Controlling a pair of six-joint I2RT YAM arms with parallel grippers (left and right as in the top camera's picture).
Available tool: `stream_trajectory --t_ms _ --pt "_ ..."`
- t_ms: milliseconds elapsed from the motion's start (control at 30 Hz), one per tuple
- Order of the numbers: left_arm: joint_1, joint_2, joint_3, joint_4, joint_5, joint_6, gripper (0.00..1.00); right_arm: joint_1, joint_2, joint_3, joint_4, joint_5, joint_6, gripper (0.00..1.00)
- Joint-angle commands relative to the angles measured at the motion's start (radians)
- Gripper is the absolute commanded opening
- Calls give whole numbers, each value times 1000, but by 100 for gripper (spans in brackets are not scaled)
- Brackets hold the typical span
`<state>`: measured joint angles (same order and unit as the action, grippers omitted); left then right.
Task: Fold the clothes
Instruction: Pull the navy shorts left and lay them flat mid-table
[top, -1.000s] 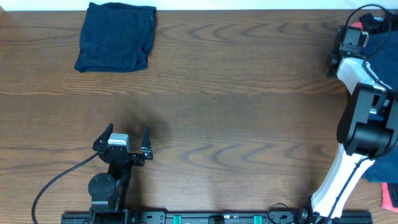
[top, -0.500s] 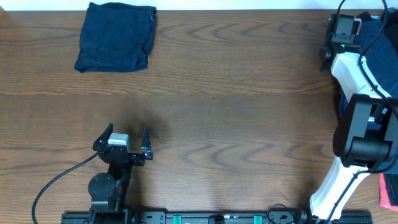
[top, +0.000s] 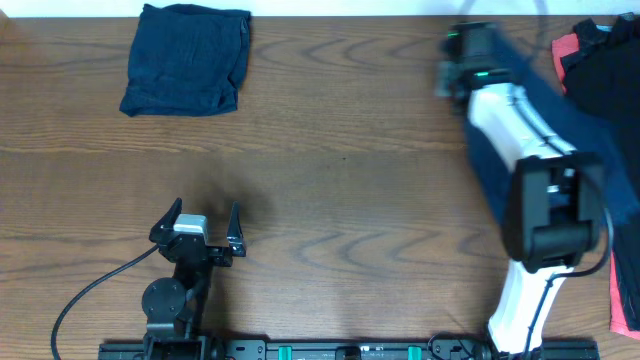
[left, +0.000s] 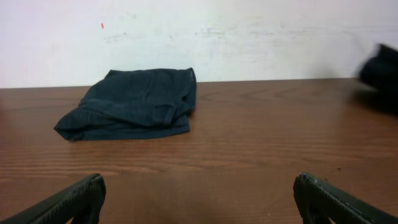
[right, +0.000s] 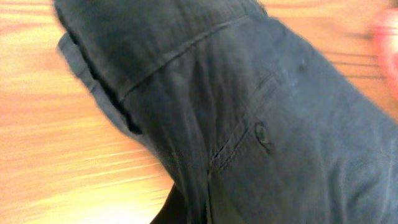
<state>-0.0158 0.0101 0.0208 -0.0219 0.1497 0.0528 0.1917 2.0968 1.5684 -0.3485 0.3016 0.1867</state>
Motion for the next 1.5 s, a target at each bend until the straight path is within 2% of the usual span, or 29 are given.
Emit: stream_trajectory --t_ms 0,300,400,533,833,933,1133,1267,1333,1467 --pt "4 -6 -17 -34 14 6 98 119 4 4 22 -119 119 1" --pt "4 -6 -17 -34 14 6 98 430 83 4 -5 -182 247 1" --pt "4 -6 -17 -34 14 6 98 513 88 3 -29 -178 251 1" --pt "4 -6 -17 -34 14 6 98 592 87 3 -86 -179 347 1" --pt "4 -6 -17 -34 14 6 98 664 63 3 -294 -180 499 1" --pt "4 -6 -17 -34 14 6 98 686 37 3 -341 -215 501 1" --pt "4 -6 -17 -34 14 6 98 741 14 3 -344 -362 496 1" --pt "4 -6 -17 -34 14 6 98 771 14 3 -350 -372 496 1" --pt "4 -6 -17 -34 14 6 98 769 14 3 -353 -369 496 5" --pt "4 -6 -17 -34 14 6 98 721 -2 4 -367 -369 480 25"
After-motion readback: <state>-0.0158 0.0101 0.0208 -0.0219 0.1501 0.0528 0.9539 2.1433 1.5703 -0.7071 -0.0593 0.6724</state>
